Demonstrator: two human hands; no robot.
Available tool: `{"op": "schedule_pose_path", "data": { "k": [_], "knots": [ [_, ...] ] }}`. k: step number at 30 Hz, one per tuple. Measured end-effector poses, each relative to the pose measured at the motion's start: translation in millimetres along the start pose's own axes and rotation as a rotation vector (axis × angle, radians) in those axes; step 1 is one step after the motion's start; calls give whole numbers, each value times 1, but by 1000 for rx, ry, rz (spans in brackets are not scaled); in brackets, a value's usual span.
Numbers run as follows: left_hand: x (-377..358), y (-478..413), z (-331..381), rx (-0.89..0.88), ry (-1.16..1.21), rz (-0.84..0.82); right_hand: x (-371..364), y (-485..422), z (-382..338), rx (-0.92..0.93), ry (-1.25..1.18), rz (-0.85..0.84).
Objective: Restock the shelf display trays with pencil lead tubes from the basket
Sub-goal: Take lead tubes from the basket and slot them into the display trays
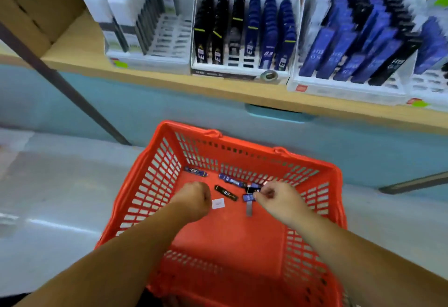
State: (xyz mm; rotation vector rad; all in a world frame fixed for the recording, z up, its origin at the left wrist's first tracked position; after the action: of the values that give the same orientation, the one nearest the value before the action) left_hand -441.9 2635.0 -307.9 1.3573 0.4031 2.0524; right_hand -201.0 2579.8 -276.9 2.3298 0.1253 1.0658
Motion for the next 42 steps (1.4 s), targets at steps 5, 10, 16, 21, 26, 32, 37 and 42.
{"op": "schedule_pose_path", "data": {
  "k": [5, 10, 16, 21, 26, 32, 37, 42],
  "knots": [
    [-37, -38, -18, 19, -20, 30, -62, -35, 40, -230, -161, 76],
    [-36, -76, -43, -59, -114, 219, -94, -50, 50, -323, -170, 92],
    [-32, -91, -55, -72, -135, 313, -108, -45, 54, -383, -212, 100],
    [-44, -88, -58, 84, -247, 201, -95, -33, 59, -357, -267, 9],
    [-45, -75, -38, 11, -83, 181, -86, -21, 53, -322, -143, -196],
    [-52, -81, 0, -200, 13, 96, -69, -42, 44, -222, -74, -39],
    [-65, -92, -3, -181, -35, -1, -65, -55, 47, -152, 158, -58],
    [-63, -92, -13, -95, -86, 74, -70, -59, 54, -153, 218, 41]
  ]
}}
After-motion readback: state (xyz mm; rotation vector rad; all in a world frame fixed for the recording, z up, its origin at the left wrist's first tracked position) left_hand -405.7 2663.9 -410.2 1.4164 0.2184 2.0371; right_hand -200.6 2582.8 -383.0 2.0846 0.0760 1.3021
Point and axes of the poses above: each hand's wrist, its own y-axis away from the middle knuckle, its own x-axis out of the back of the hand, z = x × y, the point moved 4 cm from there along -y, towards the middle knuckle, and after that the axes turned 2 degrees about -z, right-handed, at the moved point
